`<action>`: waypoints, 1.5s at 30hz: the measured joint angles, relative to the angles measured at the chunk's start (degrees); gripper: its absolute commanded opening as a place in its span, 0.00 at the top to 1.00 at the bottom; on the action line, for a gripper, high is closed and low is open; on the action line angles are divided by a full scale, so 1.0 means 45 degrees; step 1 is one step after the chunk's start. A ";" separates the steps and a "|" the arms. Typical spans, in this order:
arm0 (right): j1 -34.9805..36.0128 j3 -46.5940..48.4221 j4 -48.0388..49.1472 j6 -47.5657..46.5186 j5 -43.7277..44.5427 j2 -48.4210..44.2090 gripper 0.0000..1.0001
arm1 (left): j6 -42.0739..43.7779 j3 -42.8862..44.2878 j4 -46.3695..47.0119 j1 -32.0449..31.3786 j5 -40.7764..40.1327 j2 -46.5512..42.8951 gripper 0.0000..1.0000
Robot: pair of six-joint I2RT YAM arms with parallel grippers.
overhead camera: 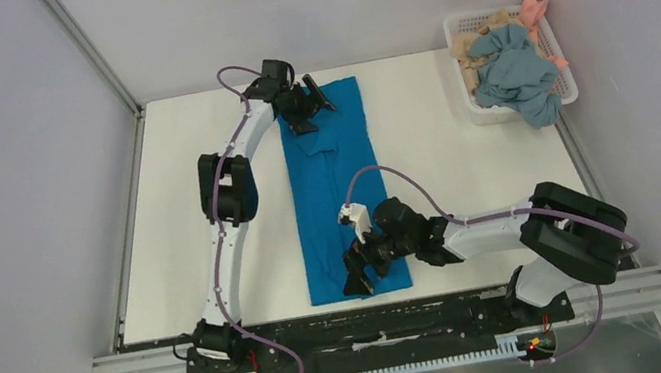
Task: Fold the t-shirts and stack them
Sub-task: Rotate the tshirt 90 degrees, then grab the bottom of the folded rectangular tshirt with both arms
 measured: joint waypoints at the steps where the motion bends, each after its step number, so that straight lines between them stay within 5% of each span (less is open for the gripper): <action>1: 0.0136 0.0228 -0.0044 -0.0049 -0.0034 0.0233 0.02 | 0.0000 -0.0044 0.0015 -0.0015 0.0194 0.0000 0.13; 8: 0.0155 0.0432 -0.0413 -0.0019 0.0539 -0.0146 0.02 | -0.0015 -0.0102 0.0087 -0.0053 0.0855 0.0005 0.13; 15: 0.0155 -0.0602 -0.0136 0.0340 0.2569 -0.3521 0.02 | 0.0379 -0.1088 0.0005 -0.0364 0.1069 -0.0758 0.13; 19: 0.0068 -0.1506 -0.0491 0.0607 0.4027 -0.5605 0.02 | 0.1248 -0.4867 -0.0199 -0.1156 0.0083 -0.4036 0.13; 29: 0.0019 -0.3045 -0.3181 0.2093 0.4527 -0.8077 0.02 | 0.1035 -1.7787 0.1817 -0.5425 -0.4852 -1.8457 0.13; 35: 0.0024 -0.3886 -0.4070 0.2880 0.3084 -0.8189 0.02 | -0.1384 -2.3100 0.1054 -0.6941 -0.5911 -2.1308 0.13; 45: 0.0019 -0.4002 -0.4017 0.3371 0.2900 -0.8048 0.08 | -0.3211 -2.6355 0.2089 -0.7830 -0.4459 -2.3571 0.37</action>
